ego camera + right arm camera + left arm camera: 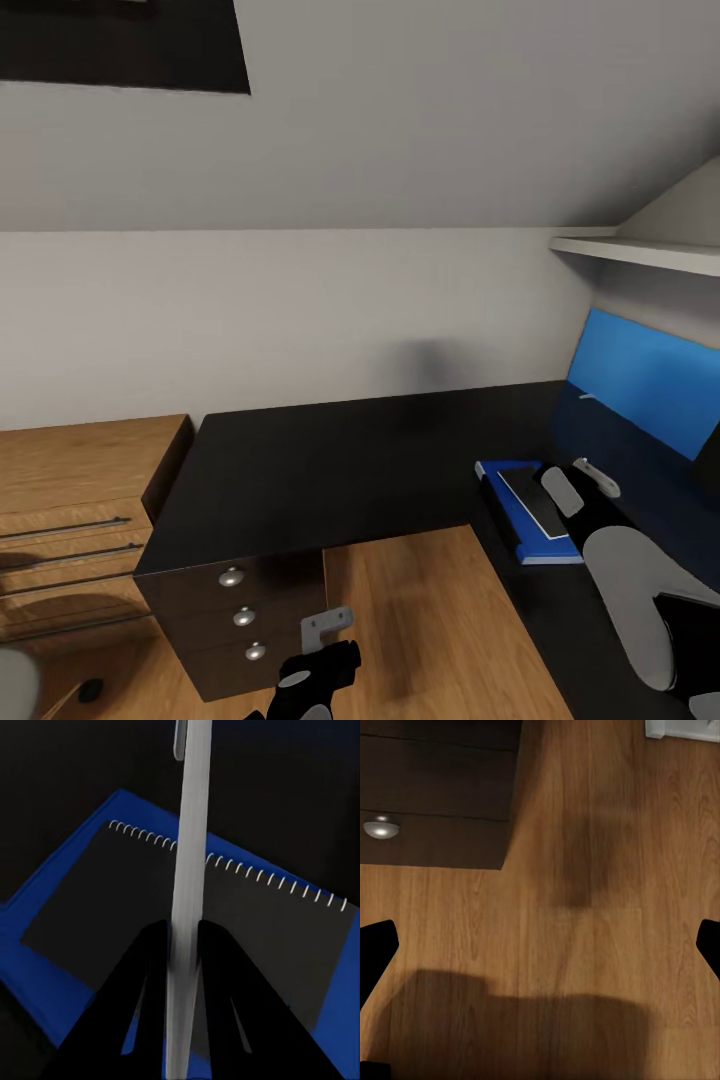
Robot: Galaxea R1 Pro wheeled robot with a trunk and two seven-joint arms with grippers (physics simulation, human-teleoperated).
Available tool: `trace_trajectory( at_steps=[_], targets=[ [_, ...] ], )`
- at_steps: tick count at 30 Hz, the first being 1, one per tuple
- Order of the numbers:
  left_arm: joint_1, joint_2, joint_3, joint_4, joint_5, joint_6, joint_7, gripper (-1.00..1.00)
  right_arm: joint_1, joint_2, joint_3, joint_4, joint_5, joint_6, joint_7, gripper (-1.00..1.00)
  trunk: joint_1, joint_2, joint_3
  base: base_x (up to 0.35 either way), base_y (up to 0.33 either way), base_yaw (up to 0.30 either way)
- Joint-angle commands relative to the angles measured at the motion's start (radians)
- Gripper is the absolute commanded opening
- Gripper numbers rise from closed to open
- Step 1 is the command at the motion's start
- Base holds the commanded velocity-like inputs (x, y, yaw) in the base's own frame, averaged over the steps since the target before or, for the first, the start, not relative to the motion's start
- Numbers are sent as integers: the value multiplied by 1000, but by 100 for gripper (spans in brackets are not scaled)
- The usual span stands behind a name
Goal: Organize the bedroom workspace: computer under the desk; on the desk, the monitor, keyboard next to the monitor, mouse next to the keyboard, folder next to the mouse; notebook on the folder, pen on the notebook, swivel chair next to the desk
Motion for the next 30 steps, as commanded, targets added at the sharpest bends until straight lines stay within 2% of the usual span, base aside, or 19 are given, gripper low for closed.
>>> trace_trajectory(
  at_steps=[1, 6, 7, 8, 23, 30],
  targets=[
    [-1, 1, -3, -2, 2, 5, 6, 100, 0, 1, 0, -4, -6, 15, -17, -100, 0, -1, -1, 0, 0, 0],
    [-1, 1, -2, -1, 2, 5, 6, 100, 0, 1, -1, -4, -21, 18, -62, -100, 0, -1, -1, 0, 0, 0],
    [-1, 1, -2, -1, 2, 5, 6, 100, 0, 1, 0, -9, -62, 18, -87, -100, 0, -1, -1, 0, 0, 0],
    [-1, 1, -3, -1, 2, 5, 6, 100, 0, 1, 0, -10, -65, 18, -88, -100, 0, -1, -1, 0, 0, 0],
    [-1, 1, -6, -1, 1, 5, 9, 100, 0, 3, -1, -8, -70, 18, -68, -100, 0, -1, -1, 3, 0, 0],
    [-1, 0, -11, -2, 1, 5, 8, 100, 0, 3, -1, -5, -71, 19, -67, -100, 0, -1, -1, 211, 0, 0]
  ],
)
